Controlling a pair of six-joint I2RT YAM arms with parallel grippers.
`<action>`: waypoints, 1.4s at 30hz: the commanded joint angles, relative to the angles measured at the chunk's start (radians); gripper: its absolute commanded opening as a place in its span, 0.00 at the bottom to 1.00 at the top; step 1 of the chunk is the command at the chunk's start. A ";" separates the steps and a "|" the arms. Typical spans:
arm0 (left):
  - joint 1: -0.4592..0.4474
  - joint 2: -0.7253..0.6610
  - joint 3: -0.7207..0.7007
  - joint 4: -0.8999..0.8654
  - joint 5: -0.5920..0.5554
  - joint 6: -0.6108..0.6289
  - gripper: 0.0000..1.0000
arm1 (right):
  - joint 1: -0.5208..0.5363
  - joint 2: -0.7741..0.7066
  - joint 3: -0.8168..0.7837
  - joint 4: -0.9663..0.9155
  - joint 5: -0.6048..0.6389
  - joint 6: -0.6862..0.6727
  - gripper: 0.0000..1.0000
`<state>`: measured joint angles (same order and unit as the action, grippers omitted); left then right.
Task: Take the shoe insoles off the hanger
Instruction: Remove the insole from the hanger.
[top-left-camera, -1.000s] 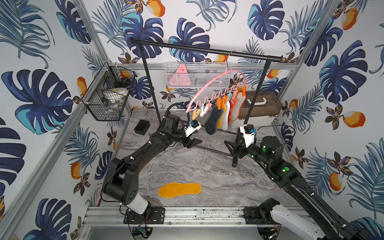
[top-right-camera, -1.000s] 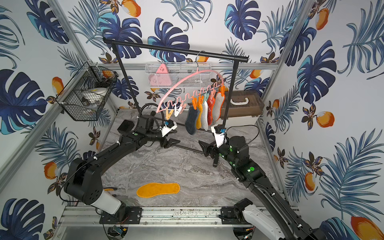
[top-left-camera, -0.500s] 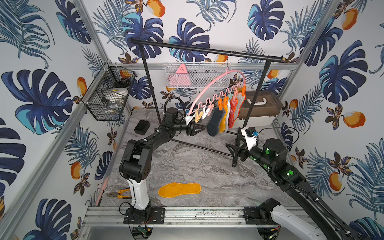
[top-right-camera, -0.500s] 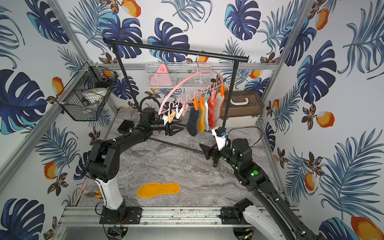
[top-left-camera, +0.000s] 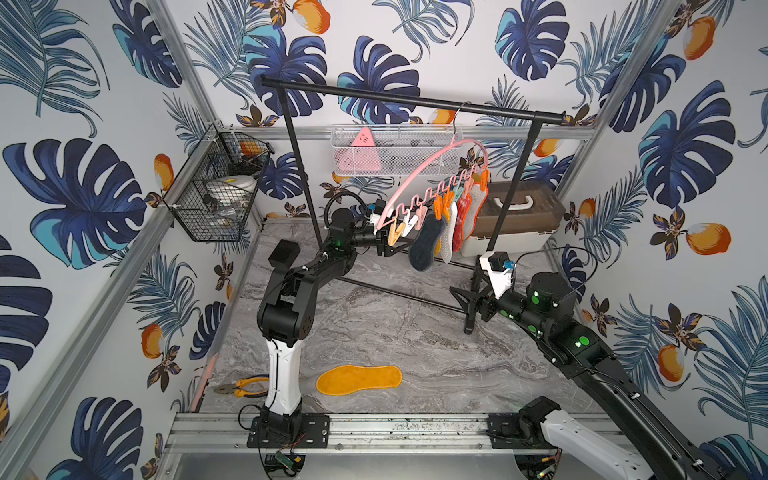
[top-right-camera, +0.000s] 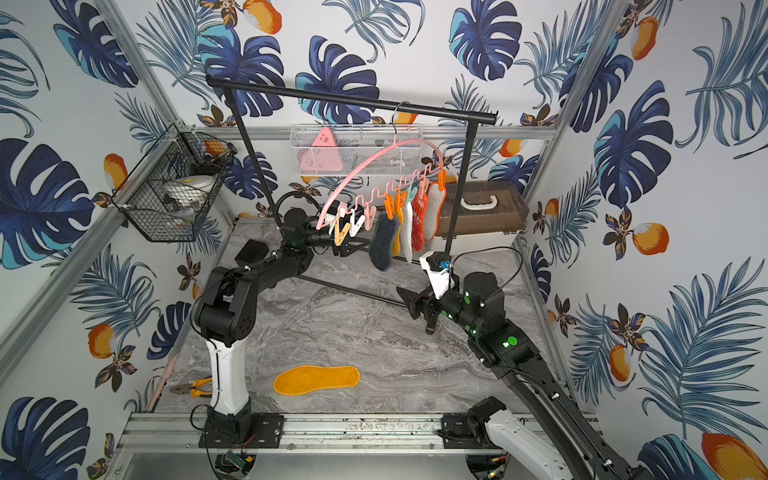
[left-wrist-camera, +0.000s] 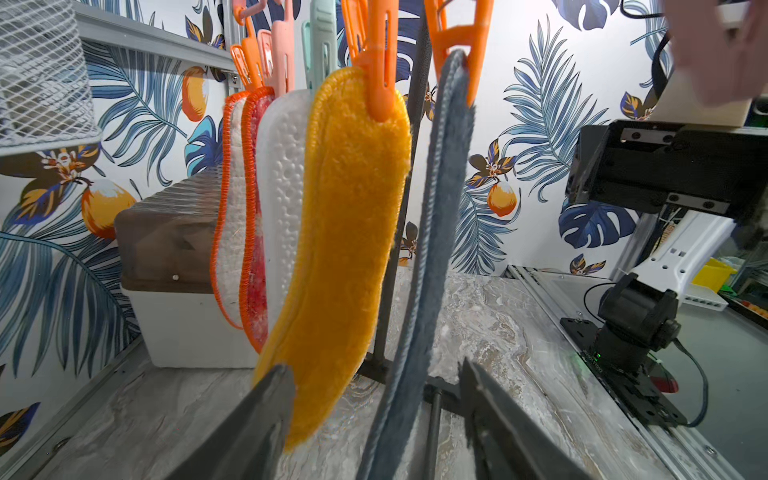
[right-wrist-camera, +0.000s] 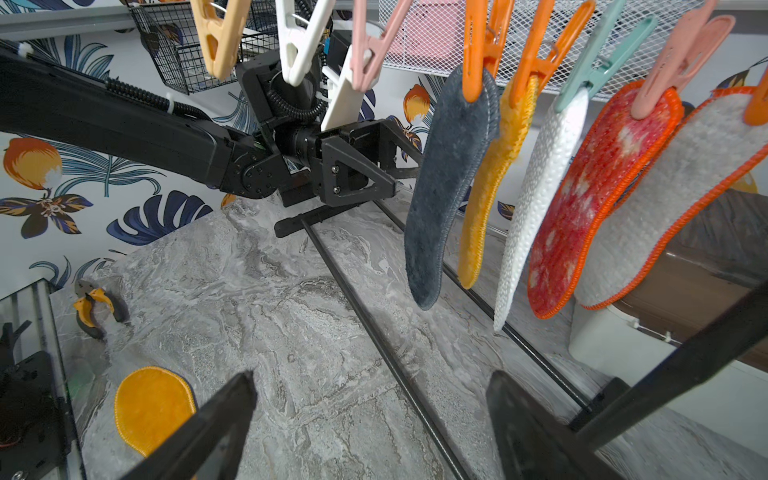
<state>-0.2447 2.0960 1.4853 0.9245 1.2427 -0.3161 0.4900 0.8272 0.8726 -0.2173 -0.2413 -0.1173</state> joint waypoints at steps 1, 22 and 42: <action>-0.017 0.005 0.007 0.054 0.047 -0.031 0.69 | 0.000 0.009 0.012 -0.002 -0.020 -0.017 0.90; -0.090 0.095 0.140 0.022 0.090 -0.080 0.50 | -0.044 0.167 0.145 -0.138 -0.178 -0.064 0.86; -0.090 0.016 0.072 0.065 0.156 -0.090 0.17 | -0.220 0.495 0.497 -0.012 -0.419 0.009 0.91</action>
<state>-0.3351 2.1284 1.5635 0.9501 1.3746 -0.3969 0.2684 1.2984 1.3376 -0.2550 -0.6277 -0.1196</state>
